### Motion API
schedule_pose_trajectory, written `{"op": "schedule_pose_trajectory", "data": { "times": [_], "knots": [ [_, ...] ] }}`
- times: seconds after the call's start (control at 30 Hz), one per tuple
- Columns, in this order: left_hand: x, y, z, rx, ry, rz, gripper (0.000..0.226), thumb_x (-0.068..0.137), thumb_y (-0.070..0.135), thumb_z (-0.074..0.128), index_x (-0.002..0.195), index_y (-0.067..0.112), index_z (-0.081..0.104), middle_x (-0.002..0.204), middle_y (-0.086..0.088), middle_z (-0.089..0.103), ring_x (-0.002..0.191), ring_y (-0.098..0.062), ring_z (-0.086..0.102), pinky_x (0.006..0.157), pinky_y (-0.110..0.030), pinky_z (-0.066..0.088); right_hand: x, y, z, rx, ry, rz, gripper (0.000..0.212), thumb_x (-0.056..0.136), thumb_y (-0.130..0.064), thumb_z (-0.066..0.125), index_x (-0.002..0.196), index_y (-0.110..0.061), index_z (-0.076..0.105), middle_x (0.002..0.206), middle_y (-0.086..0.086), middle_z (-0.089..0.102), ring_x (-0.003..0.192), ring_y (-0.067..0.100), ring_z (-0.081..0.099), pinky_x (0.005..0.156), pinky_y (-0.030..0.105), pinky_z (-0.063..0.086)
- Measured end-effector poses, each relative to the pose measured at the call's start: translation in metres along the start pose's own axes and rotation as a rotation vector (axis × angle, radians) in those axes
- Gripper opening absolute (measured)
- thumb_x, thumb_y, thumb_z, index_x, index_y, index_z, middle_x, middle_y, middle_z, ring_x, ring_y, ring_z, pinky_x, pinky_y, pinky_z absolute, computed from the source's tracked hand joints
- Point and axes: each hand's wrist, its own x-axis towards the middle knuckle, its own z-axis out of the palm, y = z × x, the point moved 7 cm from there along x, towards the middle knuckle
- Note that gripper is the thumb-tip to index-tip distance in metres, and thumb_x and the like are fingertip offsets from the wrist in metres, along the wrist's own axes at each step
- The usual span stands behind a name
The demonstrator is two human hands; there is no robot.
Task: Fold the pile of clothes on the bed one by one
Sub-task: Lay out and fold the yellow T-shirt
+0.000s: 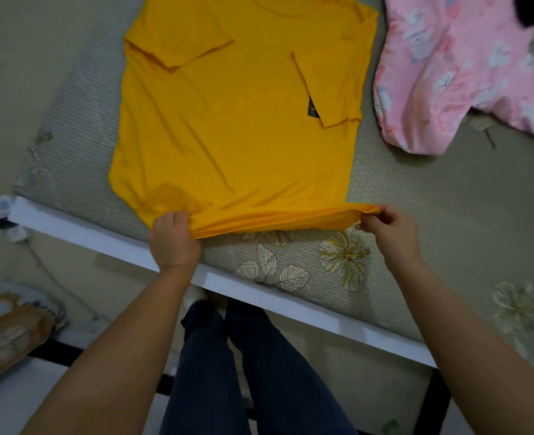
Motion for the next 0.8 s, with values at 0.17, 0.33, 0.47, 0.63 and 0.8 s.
{"op": "schedule_pose_trajectory", "data": {
  "times": [0.17, 0.33, 0.47, 0.63, 0.8],
  "knots": [
    [0.004, -0.025, -0.045, -0.084, 0.117, -0.014, 0.043, 0.071, -0.019, 0.047, 0.111, -0.009, 0.059, 0.11, -0.032, 0.056, 0.096, -0.047, 0.051, 0.066, -0.047, 0.036, -0.016, 0.017, -0.01, 0.004, 0.117, 0.045, 0.012, 0.085, -0.001, 0.055, 0.074, -0.005, 0.057, 0.064, 0.003, 0.057, 0.051, -0.001, 0.059, 0.061, 0.023, 0.047],
    [0.002, -0.02, -0.086, -0.125, 0.094, 0.222, 0.039, 0.07, -0.02, 0.044, 0.103, -0.012, 0.063, 0.102, -0.034, 0.06, 0.09, -0.05, 0.056, 0.065, -0.048, 0.043, -0.042, 0.023, -0.004, -0.263, 0.106, -0.033, 0.014, 0.079, 0.003, 0.058, 0.068, -0.004, 0.053, 0.058, 0.008, 0.045, 0.063, 0.021, 0.044, 0.054, 0.023, 0.03],
    [-0.009, -0.008, -0.1, -0.037, -0.146, 0.603, 0.032, 0.064, -0.016, 0.047, 0.09, -0.014, 0.065, 0.084, -0.032, 0.062, 0.07, -0.046, 0.061, 0.052, -0.043, 0.047, -0.065, 0.041, -0.009, 0.052, 0.134, 0.13, 0.017, 0.085, 0.008, 0.048, 0.072, -0.002, 0.054, 0.066, 0.006, 0.044, 0.065, 0.021, 0.042, 0.062, 0.03, 0.035],
    [-0.017, -0.05, -0.083, 0.413, -0.539, 0.749, 0.035, 0.091, -0.003, 0.042, 0.124, 0.006, 0.052, 0.114, -0.017, 0.053, 0.101, -0.028, 0.051, 0.075, -0.036, 0.038, -0.109, 0.056, -0.005, 0.499, 0.059, 0.247, 0.047, 0.087, 0.008, 0.034, 0.079, -0.024, 0.067, 0.078, -0.009, 0.067, 0.077, 0.01, 0.058, 0.073, 0.027, 0.039],
    [-0.012, -0.066, -0.089, 0.727, -0.678, 0.666, 0.033, 0.096, 0.012, 0.036, 0.127, 0.013, 0.047, 0.119, -0.013, 0.053, 0.107, -0.027, 0.05, 0.079, -0.032, 0.04, -0.142, 0.07, 0.021, 0.494, -0.011, 0.326, 0.046, 0.083, 0.014, 0.027, 0.086, -0.015, 0.063, 0.066, -0.019, 0.069, 0.068, 0.0, 0.062, 0.073, 0.025, 0.041]
  ]
}}
